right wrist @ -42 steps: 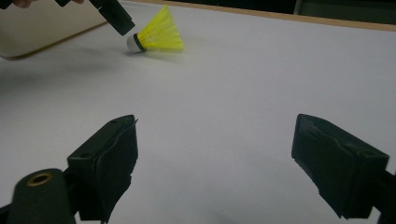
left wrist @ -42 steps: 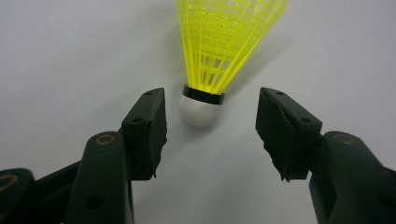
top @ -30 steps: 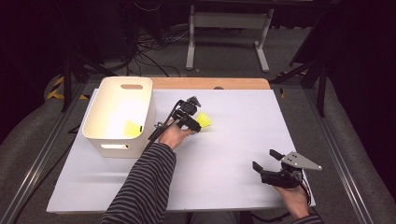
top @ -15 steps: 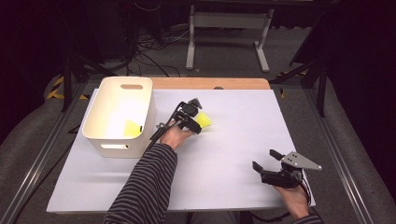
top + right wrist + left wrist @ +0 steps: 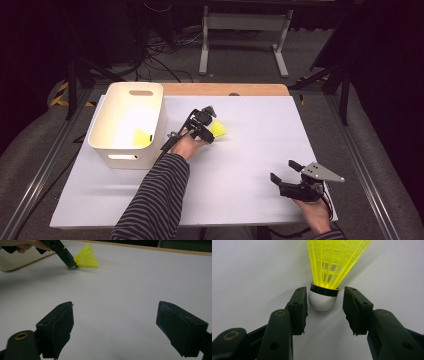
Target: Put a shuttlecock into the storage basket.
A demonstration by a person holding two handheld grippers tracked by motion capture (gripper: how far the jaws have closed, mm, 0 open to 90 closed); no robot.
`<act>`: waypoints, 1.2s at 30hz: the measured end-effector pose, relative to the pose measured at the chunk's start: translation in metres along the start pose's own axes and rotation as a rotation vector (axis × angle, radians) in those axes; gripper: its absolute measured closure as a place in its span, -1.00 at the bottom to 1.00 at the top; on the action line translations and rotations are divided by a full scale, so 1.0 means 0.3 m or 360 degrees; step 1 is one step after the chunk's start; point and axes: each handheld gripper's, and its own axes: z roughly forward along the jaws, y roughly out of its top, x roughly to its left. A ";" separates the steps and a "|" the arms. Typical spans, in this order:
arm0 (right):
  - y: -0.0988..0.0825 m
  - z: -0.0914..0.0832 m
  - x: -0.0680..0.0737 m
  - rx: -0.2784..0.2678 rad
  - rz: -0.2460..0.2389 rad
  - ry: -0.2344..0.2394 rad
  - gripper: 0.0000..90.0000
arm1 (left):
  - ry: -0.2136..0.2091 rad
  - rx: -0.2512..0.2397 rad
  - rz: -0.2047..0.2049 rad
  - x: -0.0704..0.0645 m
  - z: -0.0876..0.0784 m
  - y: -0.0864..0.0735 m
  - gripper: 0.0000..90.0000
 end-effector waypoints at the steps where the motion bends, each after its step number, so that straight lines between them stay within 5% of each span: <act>1: 0.000 0.000 0.000 0.0000 0.0002 0.0000 -0.67 | 0.0002 0.0002 0.0003 0.000 0.000 0.000 0.25; 36: 0.000 0.000 0.000 -0.0003 0.0007 0.0006 -0.67 | 0.0003 0.0012 0.0035 -0.003 -0.001 -0.004 0.44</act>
